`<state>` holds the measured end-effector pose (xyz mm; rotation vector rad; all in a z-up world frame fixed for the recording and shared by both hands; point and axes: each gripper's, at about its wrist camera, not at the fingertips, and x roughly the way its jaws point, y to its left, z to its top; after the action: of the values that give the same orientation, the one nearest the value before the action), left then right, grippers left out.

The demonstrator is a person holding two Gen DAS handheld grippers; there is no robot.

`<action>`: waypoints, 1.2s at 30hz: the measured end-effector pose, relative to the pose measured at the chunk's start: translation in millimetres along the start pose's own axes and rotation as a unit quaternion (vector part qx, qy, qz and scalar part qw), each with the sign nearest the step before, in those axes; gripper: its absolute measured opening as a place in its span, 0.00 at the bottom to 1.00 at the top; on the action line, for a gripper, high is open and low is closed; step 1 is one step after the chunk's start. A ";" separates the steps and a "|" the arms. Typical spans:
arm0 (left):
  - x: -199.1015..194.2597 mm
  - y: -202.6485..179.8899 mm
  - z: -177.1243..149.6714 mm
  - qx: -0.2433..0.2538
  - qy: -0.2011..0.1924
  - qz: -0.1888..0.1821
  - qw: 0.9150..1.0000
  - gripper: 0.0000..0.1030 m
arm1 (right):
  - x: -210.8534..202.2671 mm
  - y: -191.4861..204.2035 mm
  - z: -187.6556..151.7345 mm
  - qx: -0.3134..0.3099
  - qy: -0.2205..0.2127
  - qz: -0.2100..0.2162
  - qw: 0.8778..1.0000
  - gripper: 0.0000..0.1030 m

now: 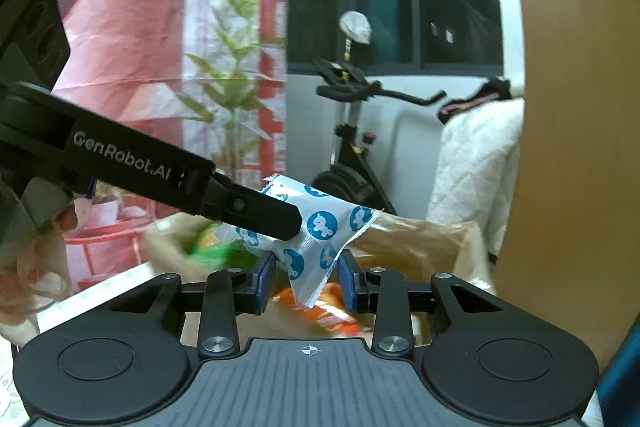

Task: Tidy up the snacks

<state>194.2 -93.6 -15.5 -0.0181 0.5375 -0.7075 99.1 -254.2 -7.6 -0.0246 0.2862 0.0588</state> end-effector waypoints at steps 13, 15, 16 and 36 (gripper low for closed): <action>52.4 13.5 -2.1 0.009 0.055 0.032 0.998 0.43 | 55.4 -30.6 -20.6 0.020 0.070 -0.019 0.997 0.31; 53.2 14.3 -3.9 0.012 0.056 0.041 0.998 0.44 | 57.0 -28.9 -22.5 0.021 0.072 -0.023 0.997 0.31; 52.8 15.1 -4.5 0.012 0.058 0.047 0.997 0.44 | 57.1 -28.1 -23.0 0.020 0.068 -0.025 0.997 0.32; -23.6 -6.2 -6.1 0.078 -0.012 0.144 0.986 0.87 | 2.6 -12.0 -11.5 0.045 0.031 -0.083 0.995 0.99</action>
<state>172.6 -82.6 -8.6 0.1933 0.4480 -0.4646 99.1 -266.4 -19.1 0.0402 0.3473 -0.1204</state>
